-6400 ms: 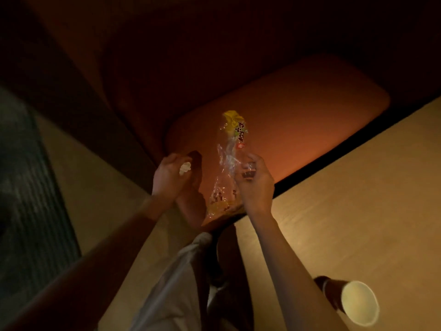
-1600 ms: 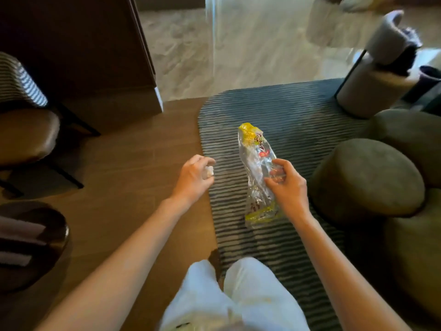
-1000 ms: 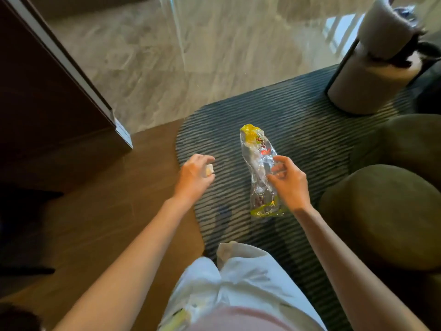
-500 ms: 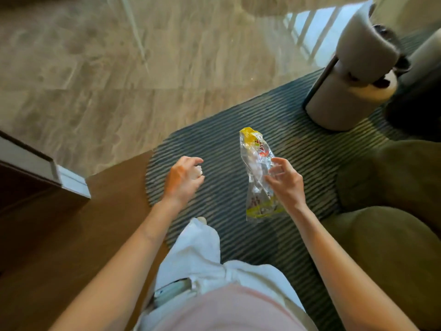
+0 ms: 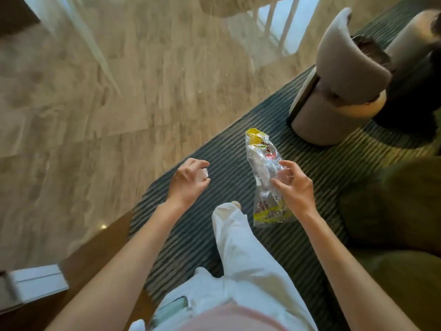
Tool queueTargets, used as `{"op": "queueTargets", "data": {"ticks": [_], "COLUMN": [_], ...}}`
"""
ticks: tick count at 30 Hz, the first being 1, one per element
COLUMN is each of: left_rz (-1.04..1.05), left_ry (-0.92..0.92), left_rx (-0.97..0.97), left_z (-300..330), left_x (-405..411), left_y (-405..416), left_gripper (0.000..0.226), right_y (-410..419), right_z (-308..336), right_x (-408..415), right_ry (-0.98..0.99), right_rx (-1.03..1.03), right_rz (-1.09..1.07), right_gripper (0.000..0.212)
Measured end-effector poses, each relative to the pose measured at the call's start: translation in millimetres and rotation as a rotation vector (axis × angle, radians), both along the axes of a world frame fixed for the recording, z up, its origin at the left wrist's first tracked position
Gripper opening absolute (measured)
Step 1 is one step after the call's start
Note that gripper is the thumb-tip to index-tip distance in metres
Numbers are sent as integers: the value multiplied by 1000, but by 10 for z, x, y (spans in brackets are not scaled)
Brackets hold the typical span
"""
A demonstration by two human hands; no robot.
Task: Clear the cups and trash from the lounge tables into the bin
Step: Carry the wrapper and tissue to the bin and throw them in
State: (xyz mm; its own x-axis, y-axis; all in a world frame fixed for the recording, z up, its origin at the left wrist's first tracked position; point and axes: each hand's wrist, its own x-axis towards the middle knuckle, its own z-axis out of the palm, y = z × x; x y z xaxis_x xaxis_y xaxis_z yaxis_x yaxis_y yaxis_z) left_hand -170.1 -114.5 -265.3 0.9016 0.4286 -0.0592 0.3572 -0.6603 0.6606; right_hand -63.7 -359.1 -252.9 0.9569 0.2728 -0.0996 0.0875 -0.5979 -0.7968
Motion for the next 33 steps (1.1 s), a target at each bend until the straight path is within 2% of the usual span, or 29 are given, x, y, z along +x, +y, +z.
{"op": "queueTargets", "data": {"ticks": [9, 15, 22, 27, 33], "left_rz": [-83, -76, -156, -308, -570], "left_ry": [-12, -23, -47, -69, -35], "left_rx": [32, 32, -14, -10, 33], "left_z": [392, 329, 169, 140, 52], "left_x": [2614, 3798, 5631, 7345, 9486], "left_y": [526, 965, 1470, 1726, 1583], "left_gripper": [34, 34, 36, 35, 38], "right_y": [499, 970, 1513, 1646, 1527], "right_z": [249, 182, -25, -89, -289], "right_x": [2593, 3735, 5199, 6488, 8093], "right_ry": [-32, -70, -73, -54, -20], "right_rx": [4, 61, 51, 37, 69], "right_rz": [-71, -31, -85, -280, -491], "right_gripper": [46, 45, 45, 45, 43]}}
